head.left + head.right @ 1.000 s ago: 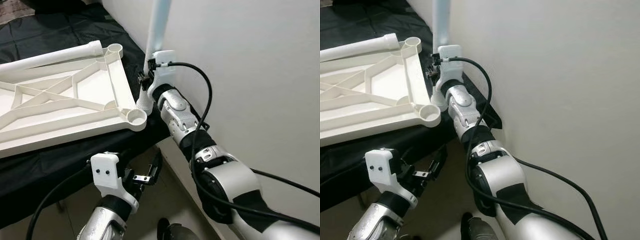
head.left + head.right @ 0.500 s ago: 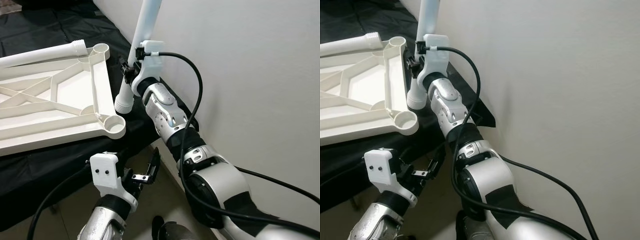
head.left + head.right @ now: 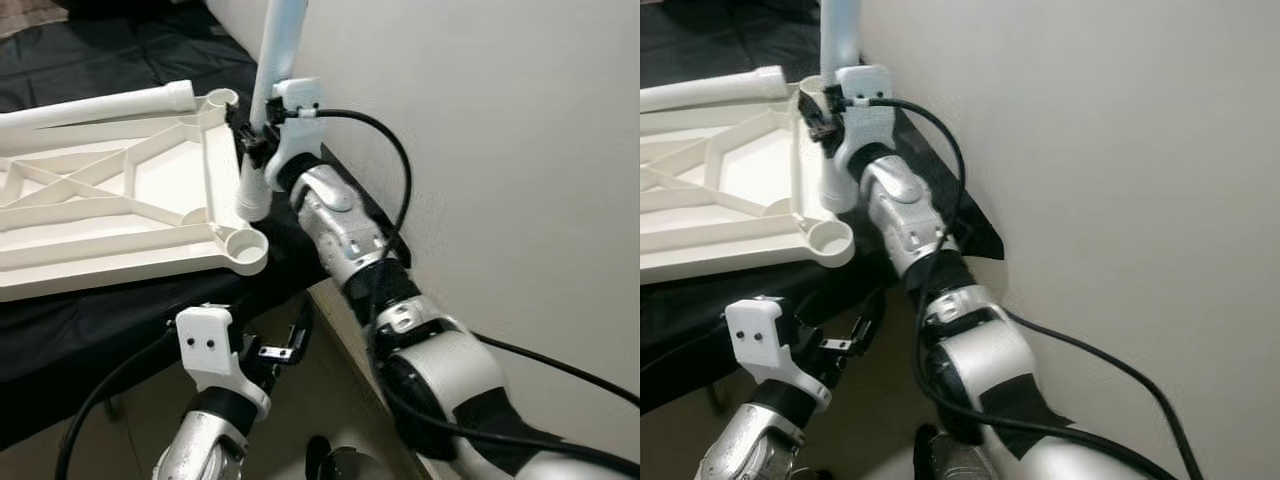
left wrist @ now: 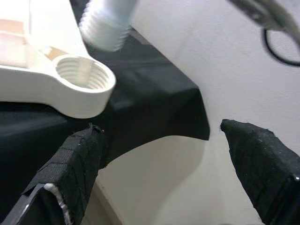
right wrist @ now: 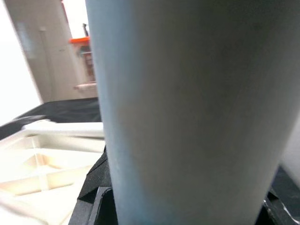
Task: Building children table
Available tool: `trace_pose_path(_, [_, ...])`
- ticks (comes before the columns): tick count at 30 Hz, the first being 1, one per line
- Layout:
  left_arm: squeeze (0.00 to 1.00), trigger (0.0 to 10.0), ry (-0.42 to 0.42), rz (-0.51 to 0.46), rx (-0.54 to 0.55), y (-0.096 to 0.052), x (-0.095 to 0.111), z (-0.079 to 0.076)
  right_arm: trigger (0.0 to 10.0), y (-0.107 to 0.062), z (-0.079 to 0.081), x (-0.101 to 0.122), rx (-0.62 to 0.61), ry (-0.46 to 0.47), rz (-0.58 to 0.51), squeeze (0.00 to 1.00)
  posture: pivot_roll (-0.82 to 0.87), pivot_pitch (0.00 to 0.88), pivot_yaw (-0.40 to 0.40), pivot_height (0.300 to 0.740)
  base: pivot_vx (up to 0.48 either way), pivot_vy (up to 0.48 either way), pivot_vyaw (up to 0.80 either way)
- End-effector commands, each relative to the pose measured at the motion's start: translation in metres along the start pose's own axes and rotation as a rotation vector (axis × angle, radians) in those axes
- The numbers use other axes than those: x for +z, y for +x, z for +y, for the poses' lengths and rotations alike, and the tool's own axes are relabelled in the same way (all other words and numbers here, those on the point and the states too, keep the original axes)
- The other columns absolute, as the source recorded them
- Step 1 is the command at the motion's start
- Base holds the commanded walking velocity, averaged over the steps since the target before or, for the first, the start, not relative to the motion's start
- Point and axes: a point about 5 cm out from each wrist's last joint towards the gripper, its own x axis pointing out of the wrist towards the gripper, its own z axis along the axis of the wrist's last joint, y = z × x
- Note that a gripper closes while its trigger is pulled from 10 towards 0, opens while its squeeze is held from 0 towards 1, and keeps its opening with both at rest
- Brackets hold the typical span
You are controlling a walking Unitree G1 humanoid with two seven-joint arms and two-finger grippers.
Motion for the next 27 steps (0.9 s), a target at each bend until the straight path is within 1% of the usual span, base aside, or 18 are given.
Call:
trace_pose_path(1, [0.00, 10.0, 0.023, 0.011, 0.005, 0.000, -0.002, 0.002, 10.0, -0.007, -0.020, 0.013, -0.006, -0.031, -0.066, 0.00, -0.01, 0.168, -0.086, 0.740, 0.000, 0.000, 0.72])
trace_pose_path(2, [0.00, 10.0, 0.034, 0.001, 0.019, 0.001, 0.001, 0.003, 10.0, -0.014, -0.036, 0.016, -0.032, -0.040, -0.070, 0.00, -0.02, 0.153, -0.078, 0.740, 0.000, 0.000, 0.80])
trace_pose_path(3, [0.00, 10.0, 0.034, 0.001, 0.019, 0.001, 0.001, 0.003, 10.0, -0.014, -0.036, 0.016, -0.032, -0.040, -0.070, 0.00, -0.02, 0.153, -0.078, 0.740, 0.000, 0.000, 0.80])
trace_pose_path(4, [0.00, 10.0, 0.069, -0.010, 0.047, 0.003, 0.003, 0.006, 10.0, -0.023, -0.048, 0.017, -0.046, -0.057, -0.072, 0.00, -0.01, 0.137, -0.074, 0.740, 0.000, 0.000, 0.80])
trace_pose_path(5, [0.00, 10.0, 0.069, -0.010, 0.047, 0.003, 0.003, 0.006, 10.0, -0.023, -0.048, 0.017, -0.046, -0.057, -0.072, 0.00, -0.01, 0.137, -0.074, 0.740, 0.000, 0.000, 0.80])
trace_pose_path(6, [0.00, 10.0, 0.080, -0.023, 0.071, 0.004, 0.005, 0.009, 10.0, -0.030, -0.055, 0.015, -0.065, -0.063, -0.065, 0.00, -0.01, 0.127, -0.067, 0.740, 0.000, 0.000, 0.80])
trace_pose_path(8, [0.00, 10.0, 0.080, -0.023, 0.071, 0.004, 0.005, 0.009, 10.0, -0.030, -0.055, 0.015, -0.065, -0.063, -0.065, 0.00, -0.01, 0.127, -0.067, 0.740, 0.000, 0.000, 0.80])
trace_pose_path(9, [0.00, 10.0, 0.089, -0.035, 0.093, 0.006, 0.007, 0.012, 10.0, -0.035, -0.058, 0.012, -0.072, -0.063, -0.062, 0.00, -0.01, 0.109, -0.061, 0.740, 0.000, 0.000, 0.80])
trace_pose_path(10, [0.00, 10.0, 0.089, -0.035, 0.093, 0.006, 0.007, 0.012, 10.0, -0.035, -0.058, 0.012, -0.072, -0.063, -0.062, 0.00, -0.01, 0.109, -0.061, 0.740, 0.000, 0.000, 0.80])
trace_pose_path(11, [0.00, 10.0, 0.100, -0.063, 0.131, 0.010, 0.013, 0.017, 10.0, -0.044, -0.058, 0.007, -0.093, -0.051, -0.061, 0.00, -0.01, 0.076, -0.046, 0.740, 0.000, 0.000, 0.80])
trace_pose_path(13, [0.00, 10.0, 0.117, -0.069, 0.142, 0.011, 0.014, 0.019, 10.0, -0.047, -0.058, 0.006, -0.101, -0.056, -0.063, 0.00, -0.01, 0.076, -0.046, 0.740, 0.000, 0.000, 0.80])
trace_pose_path(17, [0.00, 10.0, 0.128, -0.074, 0.146, 0.012, 0.016, 0.020, 10.0, -0.049, -0.057, 0.005, -0.102, -0.058, -0.066, 0.00, -0.01, 0.068, -0.046, 0.740, 0.000, 0.000, 0.80])
trace_pose_path(18, [0.00, 10.0, 0.140, -0.080, 0.152, 0.014, 0.017, 0.023, 10.0, -0.049, -0.056, 0.004, -0.102, -0.061, -0.067, 0.00, -0.01, 0.046, -0.048, 0.740, 0.000, 0.000, 0.80])
trace_pose_path(19, [0.00, 10.0, 0.149, -0.088, 0.180, 0.017, 0.019, 0.029, 10.0, -0.050, -0.054, 0.003, -0.098, -0.062, -0.065, 0.00, -0.01, 0.032, -0.052, 0.740, 0.000, 0.000, 0.80])
trace_pose_path(21, [0.00, 10.0, 0.149, -0.088, 0.180, 0.017, 0.019, 0.029, 10.0, -0.050, -0.054, 0.003, -0.098, -0.062, -0.065, 0.00, -0.01, 0.032, -0.052, 0.740, 0.000, 0.000, 0.80])
trace_pose_path(22, [0.00, 10.0, 0.152, -0.094, 0.208, 0.019, 0.020, 0.034, 10.0, -0.051, -0.054, 0.003, -0.098, -0.056, -0.060, 0.00, -0.01, 0.022, -0.052, 0.740, 0.000, 0.000, 0.80])
trace_pose_path(25, [0.00, 10.0, 0.153, -0.094, 0.218, 0.019, 0.020, 0.035, 10.0, -0.051, -0.053, 0.002, -0.102, -0.048, -0.055, 0.00, -0.01, 0.022, -0.052, 0.740, 0.000, 0.000, 0.80])
trace_pose_path(27, [0.00, 10.0, 0.151, -0.095, 0.230, 0.020, 0.020, 0.037, 10.0, -0.052, -0.053, 0.000, -0.107, -0.042, -0.043, 0.00, -0.01, 0.015, -0.058, 0.740, 0.000, 0.000, 0.00])
